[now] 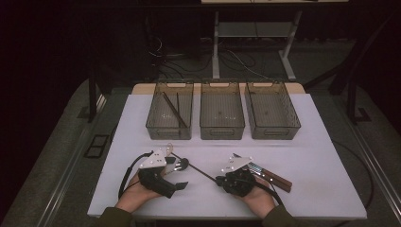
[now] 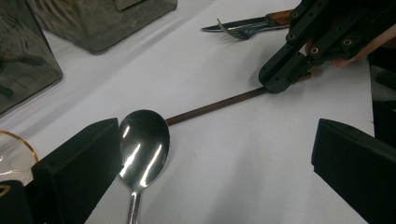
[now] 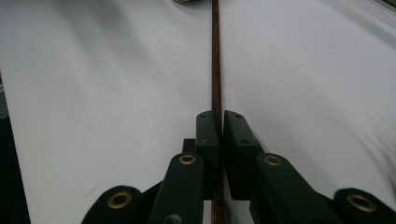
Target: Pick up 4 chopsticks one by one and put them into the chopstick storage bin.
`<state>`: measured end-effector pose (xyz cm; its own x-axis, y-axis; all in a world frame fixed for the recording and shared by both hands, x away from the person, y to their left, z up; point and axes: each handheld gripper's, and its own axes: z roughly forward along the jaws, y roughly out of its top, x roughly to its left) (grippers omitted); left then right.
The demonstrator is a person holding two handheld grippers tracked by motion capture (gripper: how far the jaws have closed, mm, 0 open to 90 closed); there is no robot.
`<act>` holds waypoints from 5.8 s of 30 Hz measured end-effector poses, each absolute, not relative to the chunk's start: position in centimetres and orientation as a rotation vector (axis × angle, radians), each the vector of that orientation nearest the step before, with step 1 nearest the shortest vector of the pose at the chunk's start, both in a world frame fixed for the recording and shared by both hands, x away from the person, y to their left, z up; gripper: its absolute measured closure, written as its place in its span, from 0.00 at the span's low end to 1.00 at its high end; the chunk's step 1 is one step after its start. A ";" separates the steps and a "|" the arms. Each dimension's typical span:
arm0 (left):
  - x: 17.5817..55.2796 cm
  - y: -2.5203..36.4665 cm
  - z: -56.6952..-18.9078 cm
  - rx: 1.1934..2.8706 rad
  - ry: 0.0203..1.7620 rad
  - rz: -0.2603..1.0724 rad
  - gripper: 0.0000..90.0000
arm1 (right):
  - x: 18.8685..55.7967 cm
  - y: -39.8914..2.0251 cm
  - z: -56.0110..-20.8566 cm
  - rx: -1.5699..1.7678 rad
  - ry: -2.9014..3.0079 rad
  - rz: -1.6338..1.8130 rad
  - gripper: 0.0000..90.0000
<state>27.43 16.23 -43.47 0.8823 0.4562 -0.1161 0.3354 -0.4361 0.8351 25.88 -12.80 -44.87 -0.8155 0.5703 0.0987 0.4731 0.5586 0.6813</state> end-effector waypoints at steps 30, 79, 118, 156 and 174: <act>27.4 16.3 -43.4 2.059 0.576 0.157 0.01 | 27.1 -17.3 -41.7 0.955 2.546 1.211 0.94; 27.5 16.1 -43.7 2.050 0.586 0.155 0.01 | 30.9 -17.1 -37.3 1.051 2.401 1.390 0.94; 27.3 15.9 -43.5 2.058 0.571 0.165 0.01 | 40.2 -9.5 -34.2 1.166 2.314 1.307 0.94; 27.7 16.2 -43.3 2.041 0.548 0.165 0.01 | 47.5 -0.3 -36.9 1.276 2.367 1.130 0.93; 27.8 16.2 -43.3 2.048 0.553 0.168 0.01 | 46.1 -1.8 -35.9 1.190 2.393 1.233 0.53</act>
<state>27.76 16.25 -43.29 0.8870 0.4498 -0.1043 0.3155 -0.4253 0.8483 46.14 -1.80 -35.88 -0.6565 0.7337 0.1754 0.5686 0.3285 0.7542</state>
